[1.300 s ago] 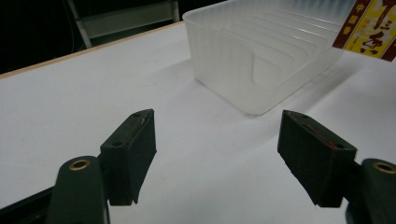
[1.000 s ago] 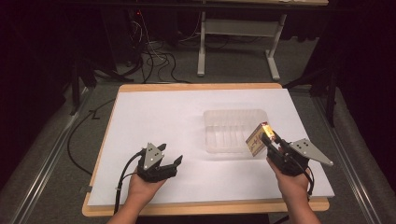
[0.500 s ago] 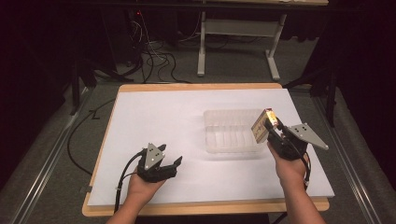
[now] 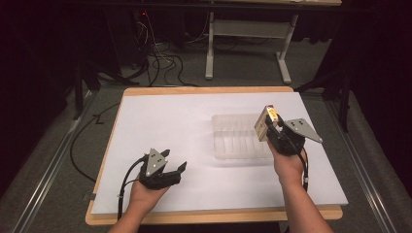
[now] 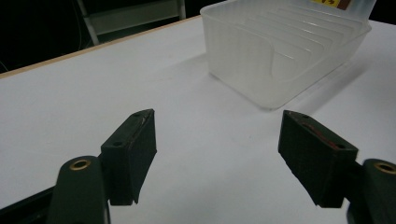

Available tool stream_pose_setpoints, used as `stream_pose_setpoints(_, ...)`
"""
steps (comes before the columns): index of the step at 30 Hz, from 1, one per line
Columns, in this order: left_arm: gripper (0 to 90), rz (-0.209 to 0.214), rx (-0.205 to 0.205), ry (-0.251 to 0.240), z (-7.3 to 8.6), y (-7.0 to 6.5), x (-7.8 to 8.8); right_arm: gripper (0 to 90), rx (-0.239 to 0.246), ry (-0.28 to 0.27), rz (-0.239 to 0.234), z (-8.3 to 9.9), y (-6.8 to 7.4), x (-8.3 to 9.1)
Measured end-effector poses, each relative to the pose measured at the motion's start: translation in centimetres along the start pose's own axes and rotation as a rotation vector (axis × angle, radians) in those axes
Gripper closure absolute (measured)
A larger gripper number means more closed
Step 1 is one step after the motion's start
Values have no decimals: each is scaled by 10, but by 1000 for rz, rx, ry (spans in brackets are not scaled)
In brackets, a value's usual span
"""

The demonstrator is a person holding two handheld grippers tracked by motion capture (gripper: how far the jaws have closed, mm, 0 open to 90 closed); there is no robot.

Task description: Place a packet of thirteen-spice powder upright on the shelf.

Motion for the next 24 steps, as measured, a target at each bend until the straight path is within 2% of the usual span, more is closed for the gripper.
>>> stream_pose_setpoints(12,281,10,-32,22,3,-6,-3,681,-11,21,35,9,6,-16)
stream_pose_setpoints(16,281,10,-34,24,3,-7,-4,681,-9,28,51,11,6,-20)
stream_pose_setpoints(24,280,9,-33,24,4,-6,-3,681,-6,20,52,10,10,-23)
Point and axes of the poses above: each handheld gripper's, and its own axes: x roughly backward along the jaws, z roughly out of its underside, y roughly to its left, the point moved 5 cm from there along -x, roughly forward along the jaws, and after that the axes turned 2 degrees about x, right-handed, at the moved point
